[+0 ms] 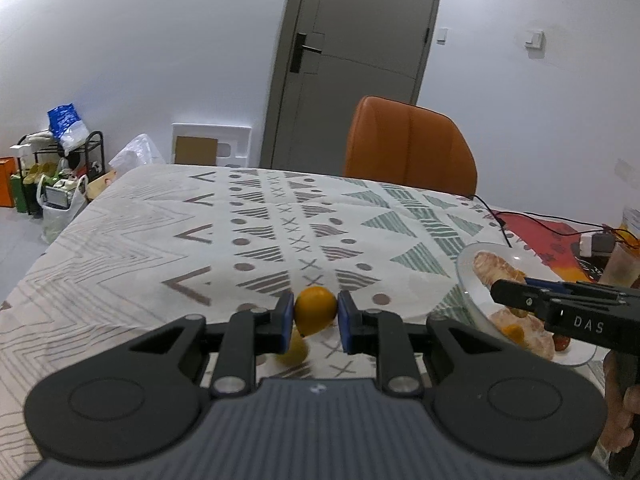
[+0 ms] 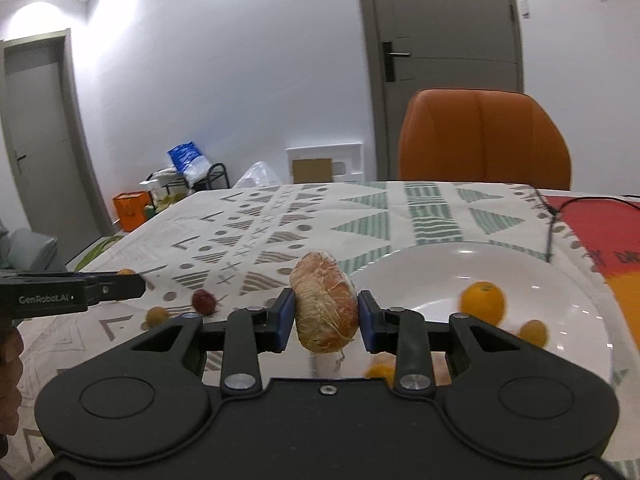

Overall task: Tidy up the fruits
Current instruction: 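Lower the pomelo segment into the bowl with the right tool while the left drops the mandarin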

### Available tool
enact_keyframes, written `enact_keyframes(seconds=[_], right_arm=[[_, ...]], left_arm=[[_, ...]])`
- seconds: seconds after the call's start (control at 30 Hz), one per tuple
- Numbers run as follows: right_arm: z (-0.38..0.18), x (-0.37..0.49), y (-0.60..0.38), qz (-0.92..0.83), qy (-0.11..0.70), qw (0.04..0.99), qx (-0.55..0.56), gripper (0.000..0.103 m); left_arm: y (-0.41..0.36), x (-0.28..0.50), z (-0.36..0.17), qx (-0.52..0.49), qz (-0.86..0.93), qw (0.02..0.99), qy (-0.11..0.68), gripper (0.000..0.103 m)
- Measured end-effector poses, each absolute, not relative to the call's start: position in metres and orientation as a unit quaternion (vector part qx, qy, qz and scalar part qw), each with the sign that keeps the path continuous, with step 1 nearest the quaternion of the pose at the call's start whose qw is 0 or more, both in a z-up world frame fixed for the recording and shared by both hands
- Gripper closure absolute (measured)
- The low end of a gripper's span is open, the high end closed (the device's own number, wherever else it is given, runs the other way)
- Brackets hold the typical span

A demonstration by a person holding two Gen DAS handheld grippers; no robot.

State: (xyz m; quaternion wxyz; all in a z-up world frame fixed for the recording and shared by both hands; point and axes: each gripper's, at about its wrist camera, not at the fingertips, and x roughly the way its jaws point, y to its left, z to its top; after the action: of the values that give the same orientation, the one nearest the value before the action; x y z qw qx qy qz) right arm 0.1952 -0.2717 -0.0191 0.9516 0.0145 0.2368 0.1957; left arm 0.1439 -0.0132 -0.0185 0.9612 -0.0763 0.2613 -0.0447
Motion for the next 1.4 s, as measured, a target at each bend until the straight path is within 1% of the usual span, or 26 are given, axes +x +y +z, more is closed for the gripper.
enact_keyframes(seconds=[0.4, 1.17, 1.23, 1.3, 1.37, 1.4], right_arm=[[-0.02, 0.195, -0.322, 0.137, 0.233, 0.962, 0.037, 0.071], [-0.032, 0.191, -0.382, 0.07, 0.233, 0.968, 0.06, 0.071], [-0.032, 0.191, -0.385, 0.067, 0.232, 0.968, 0.063, 0.066], [-0.032, 0.19, -0.387, 0.065, 0.229, 0.969, 0.064, 0.056], [-0.032, 0.187, -0.389, 0.067, 0.226, 0.97, 0.064, 0.053], [-0.032, 0.186, -0.39, 0.069, 0.226, 0.969, 0.064, 0.053]], left_arm=[[-0.052, 0.157, -0.016, -0.061, -0.078, 0.96, 0.263, 0.082], [-0.117, 0.184, -0.015, -0.029, -0.124, 0.955, 0.268, 0.081], [-0.122, 0.186, -0.015, -0.026, -0.128, 0.954, 0.269, 0.081], [-0.127, 0.189, -0.015, -0.023, -0.131, 0.954, 0.269, 0.081], [-0.132, 0.191, -0.015, -0.02, -0.133, 0.953, 0.27, 0.081], [-0.134, 0.193, -0.016, -0.019, -0.135, 0.953, 0.271, 0.081]])
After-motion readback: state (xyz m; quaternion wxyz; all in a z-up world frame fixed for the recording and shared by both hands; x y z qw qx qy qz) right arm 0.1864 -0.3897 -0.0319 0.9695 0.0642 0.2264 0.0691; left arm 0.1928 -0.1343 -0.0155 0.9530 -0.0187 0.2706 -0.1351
